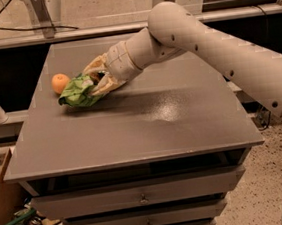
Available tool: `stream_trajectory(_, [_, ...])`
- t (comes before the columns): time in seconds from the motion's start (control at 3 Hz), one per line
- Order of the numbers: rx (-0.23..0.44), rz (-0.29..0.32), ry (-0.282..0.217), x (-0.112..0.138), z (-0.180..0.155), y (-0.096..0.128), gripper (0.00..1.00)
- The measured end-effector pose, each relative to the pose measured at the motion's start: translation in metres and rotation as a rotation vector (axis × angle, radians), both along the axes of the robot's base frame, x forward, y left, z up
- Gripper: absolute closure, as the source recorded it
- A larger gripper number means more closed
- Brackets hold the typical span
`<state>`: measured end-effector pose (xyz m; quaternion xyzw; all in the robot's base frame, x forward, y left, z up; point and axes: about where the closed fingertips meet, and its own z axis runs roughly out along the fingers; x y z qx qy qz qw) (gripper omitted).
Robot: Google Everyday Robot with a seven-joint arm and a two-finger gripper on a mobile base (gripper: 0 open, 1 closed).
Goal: Move green rice chip bag near orange
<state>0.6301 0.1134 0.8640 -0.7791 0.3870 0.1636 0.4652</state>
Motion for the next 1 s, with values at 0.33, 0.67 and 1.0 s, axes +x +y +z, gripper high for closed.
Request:
stream_trajectory(0.33, [-0.016, 0.001, 0.008, 0.0004, -0.0014, 0.0003, 0.13])
stream_trajectory(0.67, [-0.030, 0.000, 0.012, 0.0000, -0.0008, -0.0017, 0.00])
stream_trajectory(1.0, [-0.036, -0.014, 0.017, -0.0033, 0.0029, -0.0096, 0.00])
